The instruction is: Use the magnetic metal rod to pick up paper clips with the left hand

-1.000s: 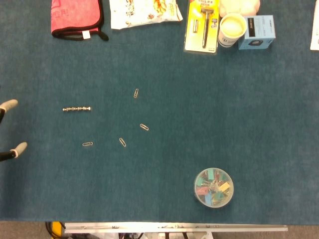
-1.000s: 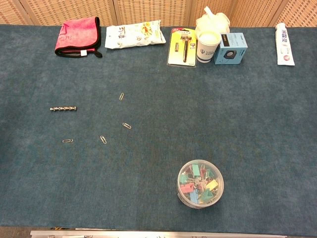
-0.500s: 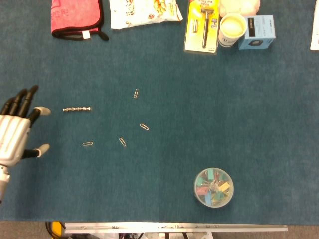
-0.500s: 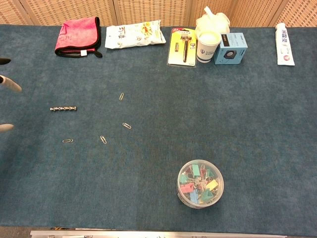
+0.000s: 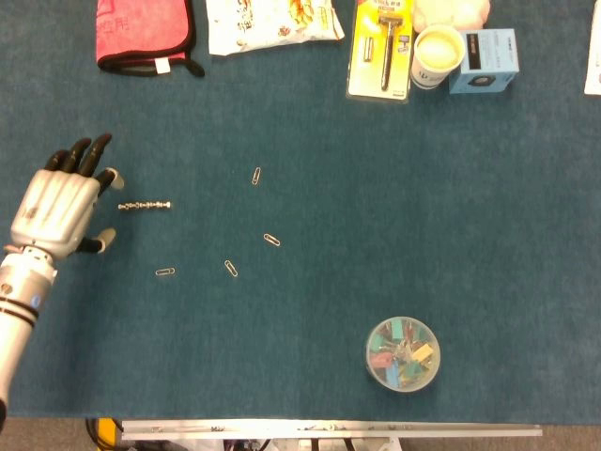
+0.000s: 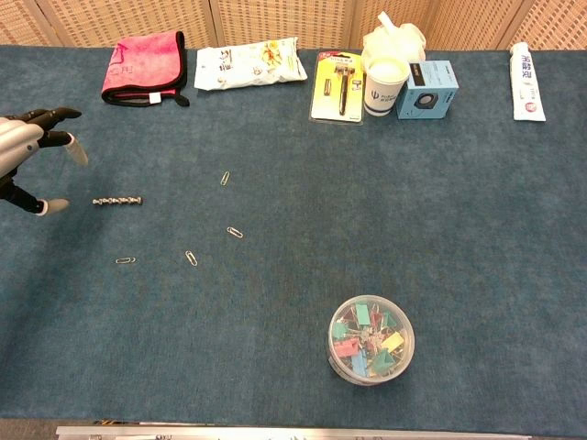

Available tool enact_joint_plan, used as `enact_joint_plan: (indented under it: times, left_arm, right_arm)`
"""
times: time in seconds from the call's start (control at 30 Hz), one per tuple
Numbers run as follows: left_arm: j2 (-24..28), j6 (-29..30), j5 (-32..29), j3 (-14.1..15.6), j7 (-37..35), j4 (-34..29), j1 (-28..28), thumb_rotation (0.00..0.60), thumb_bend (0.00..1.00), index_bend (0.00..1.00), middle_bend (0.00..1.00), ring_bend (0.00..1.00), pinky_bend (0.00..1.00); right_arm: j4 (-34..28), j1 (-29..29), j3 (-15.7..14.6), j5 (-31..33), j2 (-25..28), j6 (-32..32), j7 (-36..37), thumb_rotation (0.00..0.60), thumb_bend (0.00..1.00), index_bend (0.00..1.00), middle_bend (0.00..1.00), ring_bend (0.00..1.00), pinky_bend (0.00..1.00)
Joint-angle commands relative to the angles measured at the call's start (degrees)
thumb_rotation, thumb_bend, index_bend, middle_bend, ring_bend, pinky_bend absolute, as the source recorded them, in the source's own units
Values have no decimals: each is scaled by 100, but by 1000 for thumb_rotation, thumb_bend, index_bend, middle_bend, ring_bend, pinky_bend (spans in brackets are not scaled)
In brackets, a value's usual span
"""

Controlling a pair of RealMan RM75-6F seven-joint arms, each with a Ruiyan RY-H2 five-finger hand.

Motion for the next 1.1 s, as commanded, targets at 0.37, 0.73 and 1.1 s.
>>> enact_joint_plan:
  times: [0.37,0.73,1.1]
  left_arm:
    - [-670,-106,-940,-70,638,608,-474,600,246,315,0,0,131]
    - [-1008,-121,-1614,39,1063,884,-747,600,246,356,0,0,131]
    - [-1248,-201,-2017,107,1101,1159,-924,600,246,391,0,0,131]
  right_arm:
    - [4,-19,12,8,24,26,45,600,118,188,194,175,310]
    - [5,-27,8,0,32,28,63,600,118,191,195,175,310]
    - [7,-43,4,0,35,42,64,600,117,197,195,175,310]
